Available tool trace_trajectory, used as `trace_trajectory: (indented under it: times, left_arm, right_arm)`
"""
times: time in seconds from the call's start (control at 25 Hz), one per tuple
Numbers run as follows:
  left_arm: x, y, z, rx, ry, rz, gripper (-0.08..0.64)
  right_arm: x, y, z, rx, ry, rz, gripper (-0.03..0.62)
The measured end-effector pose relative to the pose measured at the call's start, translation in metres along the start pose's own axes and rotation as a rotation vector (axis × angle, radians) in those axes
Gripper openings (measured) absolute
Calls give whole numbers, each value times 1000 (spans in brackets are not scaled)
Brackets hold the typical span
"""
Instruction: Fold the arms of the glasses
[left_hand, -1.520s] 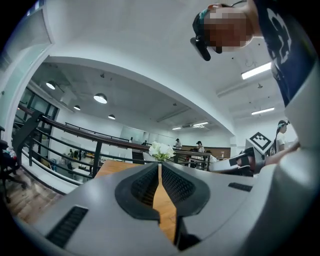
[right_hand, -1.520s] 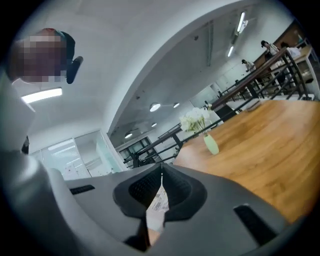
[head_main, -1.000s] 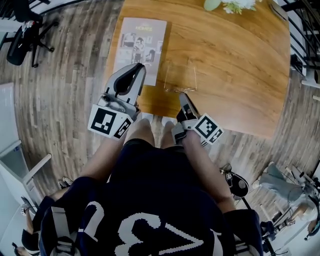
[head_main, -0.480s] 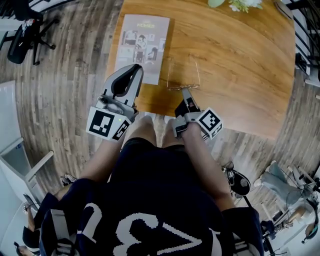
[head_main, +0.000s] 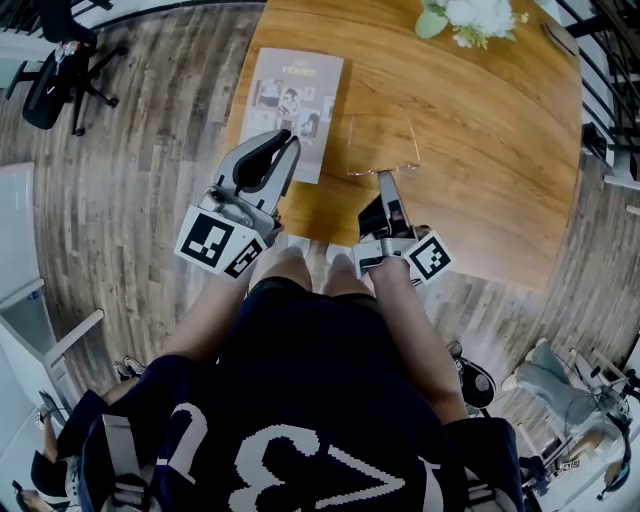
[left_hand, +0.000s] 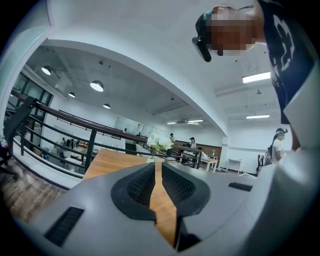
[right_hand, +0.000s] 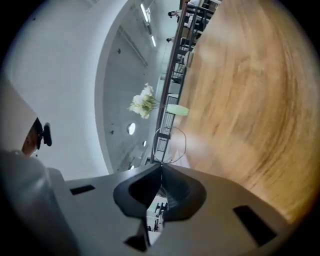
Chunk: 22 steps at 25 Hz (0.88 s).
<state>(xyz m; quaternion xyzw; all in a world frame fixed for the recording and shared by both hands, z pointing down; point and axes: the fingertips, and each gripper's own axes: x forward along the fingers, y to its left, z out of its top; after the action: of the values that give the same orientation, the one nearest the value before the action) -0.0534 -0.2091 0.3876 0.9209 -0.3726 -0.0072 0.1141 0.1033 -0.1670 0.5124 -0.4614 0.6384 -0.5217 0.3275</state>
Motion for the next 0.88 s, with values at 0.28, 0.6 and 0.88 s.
trace_trajectory:
  times: [0.28,0.6,0.88]
  left_arm:
    - [27,-16,33,-67,27,-139,39]
    - [54,-30,49,-128,75,-252,112]
    - [60,-27,61,-210,40,-286,38]
  right_arm:
    - [22,96,23,-127,3,316,28]
    - [28,153,32,-201,25,479,28]
    - [31,168,33,-215,41,509,27]
